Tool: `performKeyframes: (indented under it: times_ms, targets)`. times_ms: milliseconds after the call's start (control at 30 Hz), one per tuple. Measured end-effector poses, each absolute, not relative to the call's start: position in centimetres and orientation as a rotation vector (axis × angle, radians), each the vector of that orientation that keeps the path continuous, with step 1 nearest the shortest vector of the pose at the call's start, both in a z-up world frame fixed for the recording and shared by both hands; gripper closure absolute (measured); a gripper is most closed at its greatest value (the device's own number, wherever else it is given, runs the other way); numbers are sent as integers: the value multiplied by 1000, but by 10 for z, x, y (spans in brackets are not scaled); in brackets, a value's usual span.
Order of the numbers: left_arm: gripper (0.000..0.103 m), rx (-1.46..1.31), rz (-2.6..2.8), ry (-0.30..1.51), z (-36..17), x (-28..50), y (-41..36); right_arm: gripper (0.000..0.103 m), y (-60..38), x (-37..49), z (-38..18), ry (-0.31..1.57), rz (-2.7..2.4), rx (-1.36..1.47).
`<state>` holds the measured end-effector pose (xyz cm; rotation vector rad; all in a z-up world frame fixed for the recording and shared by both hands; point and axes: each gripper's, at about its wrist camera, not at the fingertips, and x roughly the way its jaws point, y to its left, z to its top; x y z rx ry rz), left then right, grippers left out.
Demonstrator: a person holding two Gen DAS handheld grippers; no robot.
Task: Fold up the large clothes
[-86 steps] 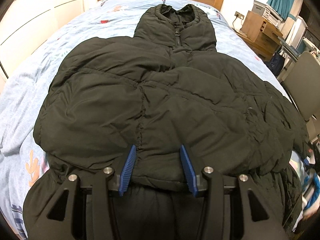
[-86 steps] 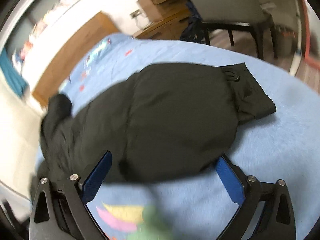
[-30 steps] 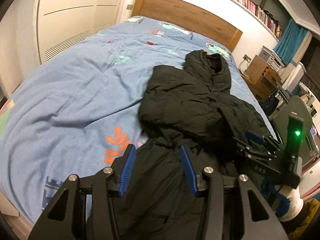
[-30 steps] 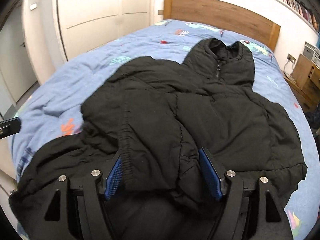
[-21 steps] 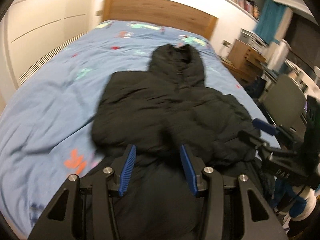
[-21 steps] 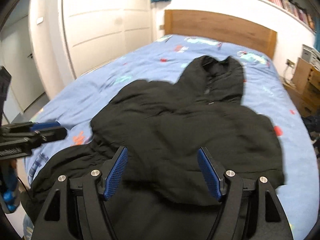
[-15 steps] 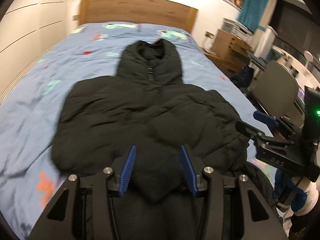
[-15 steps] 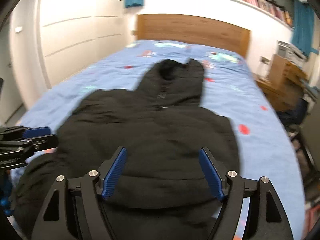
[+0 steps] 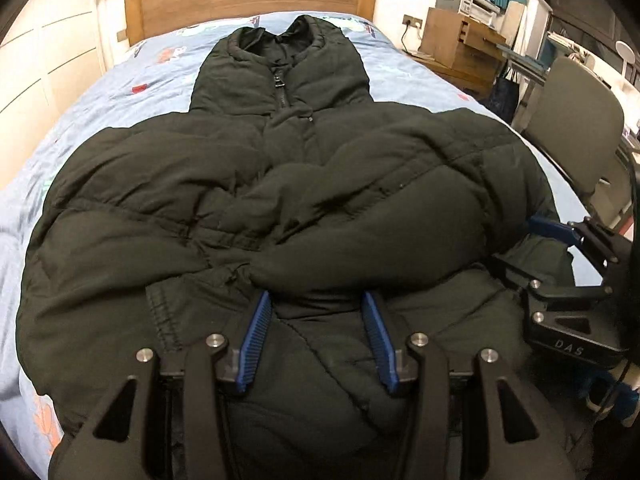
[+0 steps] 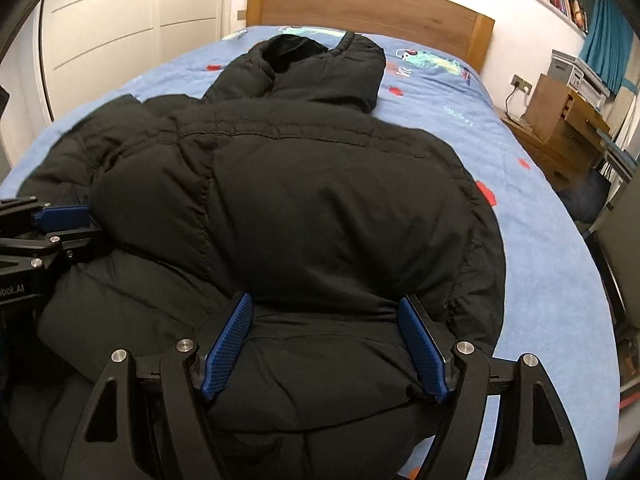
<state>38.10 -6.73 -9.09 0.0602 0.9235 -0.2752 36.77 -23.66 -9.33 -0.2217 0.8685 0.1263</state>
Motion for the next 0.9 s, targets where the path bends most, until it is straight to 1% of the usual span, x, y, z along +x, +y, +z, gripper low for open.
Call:
performKeyframes:
  times_ms: [233,500,900]
  targets:
    - [57,74,-248,859,-67,361,-60,29,-235,353,-77,862,100,-251]
    - [57,75,-231,866,-75,356,-57,29,-230,334,-65,864,81,-292]
    - [56,49,-244,861,-83,356,-54,28,-221,330,-68,870,50,-376]
